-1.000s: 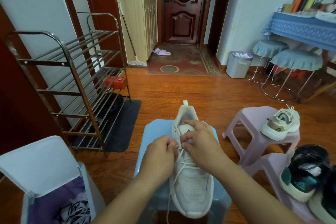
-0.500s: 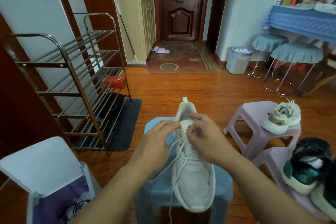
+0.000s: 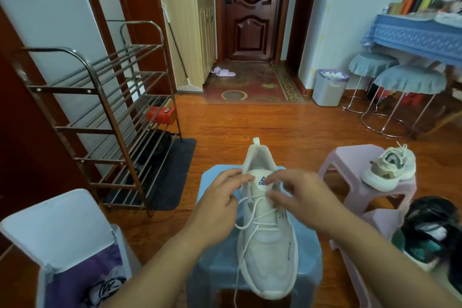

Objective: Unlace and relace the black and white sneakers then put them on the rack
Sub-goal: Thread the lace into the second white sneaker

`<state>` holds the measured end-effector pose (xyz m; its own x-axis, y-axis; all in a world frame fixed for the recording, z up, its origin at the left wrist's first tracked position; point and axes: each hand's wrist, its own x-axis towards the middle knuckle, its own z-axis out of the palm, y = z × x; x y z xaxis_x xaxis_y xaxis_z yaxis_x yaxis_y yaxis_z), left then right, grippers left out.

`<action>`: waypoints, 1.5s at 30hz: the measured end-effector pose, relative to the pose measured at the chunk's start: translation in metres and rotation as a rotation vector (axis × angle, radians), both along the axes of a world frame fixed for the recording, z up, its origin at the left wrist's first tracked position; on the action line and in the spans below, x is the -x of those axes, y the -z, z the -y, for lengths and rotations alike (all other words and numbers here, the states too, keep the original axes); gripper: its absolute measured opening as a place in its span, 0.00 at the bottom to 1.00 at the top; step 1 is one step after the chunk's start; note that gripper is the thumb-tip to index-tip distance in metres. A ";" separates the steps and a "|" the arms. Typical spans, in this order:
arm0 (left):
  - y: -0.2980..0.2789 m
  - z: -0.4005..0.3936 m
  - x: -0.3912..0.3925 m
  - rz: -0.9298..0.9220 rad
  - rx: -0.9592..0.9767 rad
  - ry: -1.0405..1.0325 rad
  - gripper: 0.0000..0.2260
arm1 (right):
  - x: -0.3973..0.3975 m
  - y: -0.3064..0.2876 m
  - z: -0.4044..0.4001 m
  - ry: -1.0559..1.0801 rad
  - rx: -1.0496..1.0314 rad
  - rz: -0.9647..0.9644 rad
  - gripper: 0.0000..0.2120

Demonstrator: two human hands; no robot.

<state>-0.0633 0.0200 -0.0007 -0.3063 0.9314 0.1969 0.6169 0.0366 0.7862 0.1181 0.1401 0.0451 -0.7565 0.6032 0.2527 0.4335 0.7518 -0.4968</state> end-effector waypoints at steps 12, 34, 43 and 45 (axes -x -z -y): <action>-0.014 0.009 -0.010 -0.370 0.206 0.115 0.31 | 0.008 -0.004 0.005 0.203 0.354 -0.081 0.09; 0.013 -0.004 -0.040 0.161 0.058 -0.072 0.37 | -0.004 0.020 0.005 0.249 0.292 0.107 0.10; 0.008 -0.001 -0.039 0.005 0.096 -0.068 0.27 | -0.013 0.006 -0.008 0.245 0.288 0.112 0.12; 0.007 -0.001 -0.040 -0.003 0.096 -0.089 0.27 | -0.013 0.004 -0.008 0.276 0.306 0.117 0.12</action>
<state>-0.0237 0.0206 -0.0079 -0.3877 0.9153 0.1088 0.6100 0.1663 0.7748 0.1313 0.1480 0.0407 -0.5691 0.8209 -0.0477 0.6647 0.4251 -0.6144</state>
